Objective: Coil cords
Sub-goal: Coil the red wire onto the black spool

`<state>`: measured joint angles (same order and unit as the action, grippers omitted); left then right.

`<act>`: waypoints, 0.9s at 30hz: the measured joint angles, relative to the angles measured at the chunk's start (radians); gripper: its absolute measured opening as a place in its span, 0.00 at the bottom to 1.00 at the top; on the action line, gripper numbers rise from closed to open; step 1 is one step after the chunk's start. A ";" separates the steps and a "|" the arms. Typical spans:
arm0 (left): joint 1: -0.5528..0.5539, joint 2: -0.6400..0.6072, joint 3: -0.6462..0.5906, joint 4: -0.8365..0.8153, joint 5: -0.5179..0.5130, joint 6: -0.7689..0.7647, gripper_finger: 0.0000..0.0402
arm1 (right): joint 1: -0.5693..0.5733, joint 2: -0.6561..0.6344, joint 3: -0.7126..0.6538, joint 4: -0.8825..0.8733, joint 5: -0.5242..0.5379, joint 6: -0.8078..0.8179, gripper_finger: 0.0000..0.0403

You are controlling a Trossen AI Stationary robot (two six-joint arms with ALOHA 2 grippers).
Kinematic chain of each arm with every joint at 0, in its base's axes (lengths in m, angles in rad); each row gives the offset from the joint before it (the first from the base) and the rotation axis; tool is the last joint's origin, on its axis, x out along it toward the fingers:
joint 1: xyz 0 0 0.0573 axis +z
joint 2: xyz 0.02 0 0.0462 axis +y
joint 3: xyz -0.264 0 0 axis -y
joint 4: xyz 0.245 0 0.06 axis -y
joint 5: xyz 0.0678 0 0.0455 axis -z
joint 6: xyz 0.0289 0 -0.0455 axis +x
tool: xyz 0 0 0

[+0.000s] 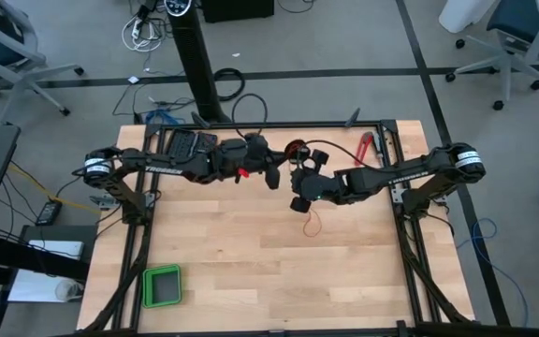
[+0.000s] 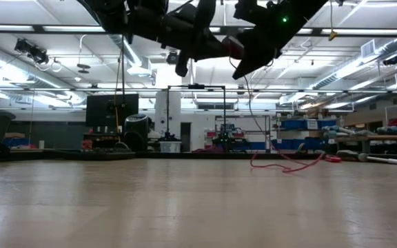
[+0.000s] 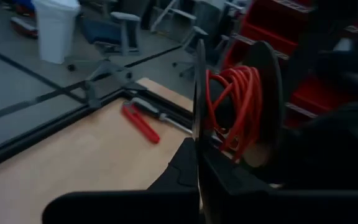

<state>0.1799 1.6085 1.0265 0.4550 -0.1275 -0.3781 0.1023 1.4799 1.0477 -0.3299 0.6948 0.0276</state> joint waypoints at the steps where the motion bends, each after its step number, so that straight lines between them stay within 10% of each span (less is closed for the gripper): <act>1: 0.002 0.000 0.000 0.006 0.012 -0.001 0.00 | 0.001 0.000 0.000 -0.015 0.001 0.005 0.00; 27: 0.036 -0.006 0.002 -0.025 0.181 0.049 0.00 | 0.052 -0.320 0.001 -0.505 0.164 0.263 0.00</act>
<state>0.2158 1.6020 1.0283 0.4297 0.0536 -0.3291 0.1538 1.1599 1.0485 -0.8352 0.8589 0.2905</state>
